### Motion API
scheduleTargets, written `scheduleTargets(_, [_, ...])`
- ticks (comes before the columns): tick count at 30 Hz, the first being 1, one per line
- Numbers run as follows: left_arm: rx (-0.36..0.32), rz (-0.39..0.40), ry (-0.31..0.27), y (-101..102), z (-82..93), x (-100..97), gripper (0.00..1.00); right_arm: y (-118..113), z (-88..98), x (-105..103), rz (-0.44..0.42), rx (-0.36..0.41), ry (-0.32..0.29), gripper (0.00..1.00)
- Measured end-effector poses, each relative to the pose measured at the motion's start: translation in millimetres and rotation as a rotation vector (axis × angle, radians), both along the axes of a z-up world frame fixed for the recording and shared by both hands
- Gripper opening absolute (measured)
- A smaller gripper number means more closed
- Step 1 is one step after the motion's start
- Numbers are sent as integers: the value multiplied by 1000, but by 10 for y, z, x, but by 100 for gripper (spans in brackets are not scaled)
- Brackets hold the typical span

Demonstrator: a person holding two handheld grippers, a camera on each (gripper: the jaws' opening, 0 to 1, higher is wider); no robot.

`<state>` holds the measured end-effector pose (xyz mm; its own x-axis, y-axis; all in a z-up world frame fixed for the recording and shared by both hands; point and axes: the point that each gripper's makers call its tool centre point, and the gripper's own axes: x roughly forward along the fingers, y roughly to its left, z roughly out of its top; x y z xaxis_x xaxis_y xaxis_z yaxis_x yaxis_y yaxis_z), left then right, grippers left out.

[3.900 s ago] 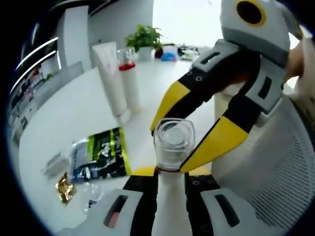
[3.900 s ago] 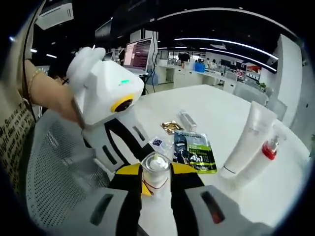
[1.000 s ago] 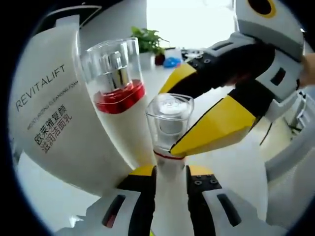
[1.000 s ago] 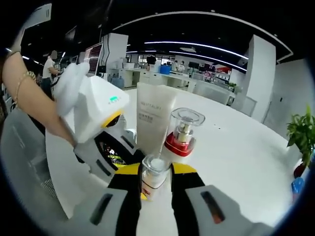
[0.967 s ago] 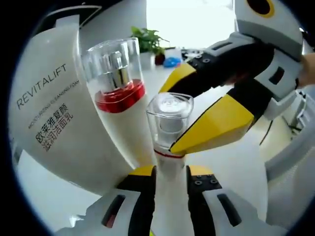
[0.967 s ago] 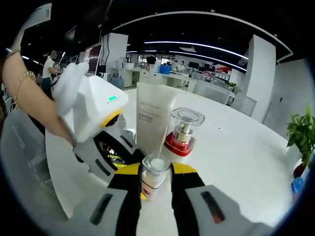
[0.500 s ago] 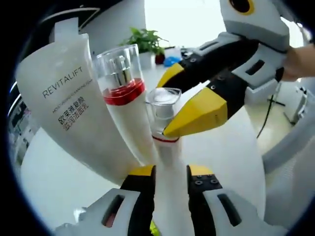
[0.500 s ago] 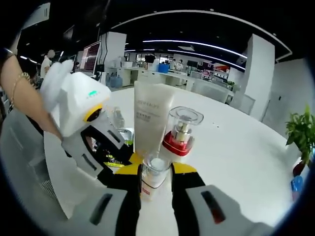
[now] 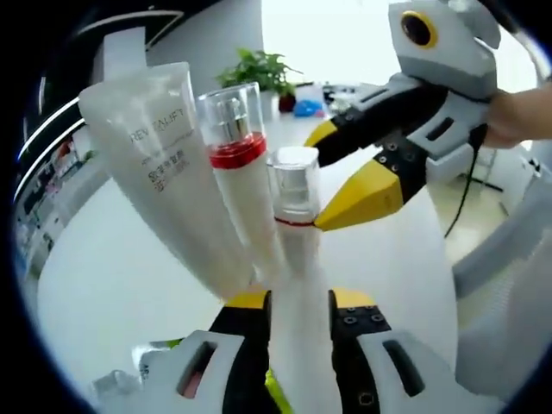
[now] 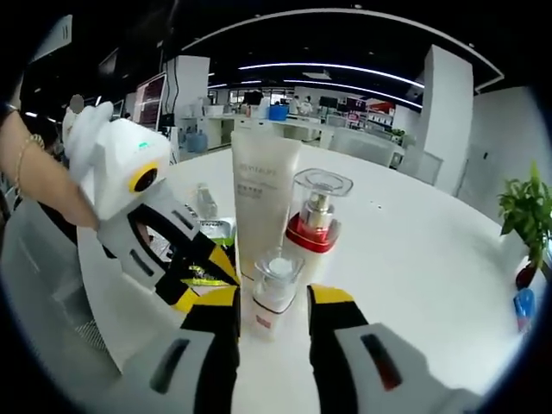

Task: Arrange the skincare products in the storage area until every visible bottle or jar stands upright without overlapping.

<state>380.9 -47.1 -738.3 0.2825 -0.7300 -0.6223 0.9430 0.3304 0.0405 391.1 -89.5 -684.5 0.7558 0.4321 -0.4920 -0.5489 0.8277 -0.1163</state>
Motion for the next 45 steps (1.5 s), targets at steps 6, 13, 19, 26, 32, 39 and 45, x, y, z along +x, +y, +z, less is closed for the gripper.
scheduleTargets(6, [-10,33,16,137,46,-39,28,22,9,-52,-8,8,4,37])
scheduleTargets(13, [-19,93,39,320,89,-68,35,81,24,-125,-9,17,6,43])
scheduleTargets(19, [-33,137,56,500,157,-125,43,134,68,-199,-7,28,0,52])
scheduleTargets(26, [-58,207,75,776,249,-210,54,201,74,-340,-14,54,6,61])
scheduleTargets(32, [-83,274,99,1023,304,-326,61,261,61,-495,-15,76,25,66])
scheduleTargets(39, [-88,309,113,1234,328,-500,71,329,142,-622,-26,128,29,72])
scheduleTargets(45, [-102,362,135,1408,352,-642,76,394,190,-730,-22,151,31,76])
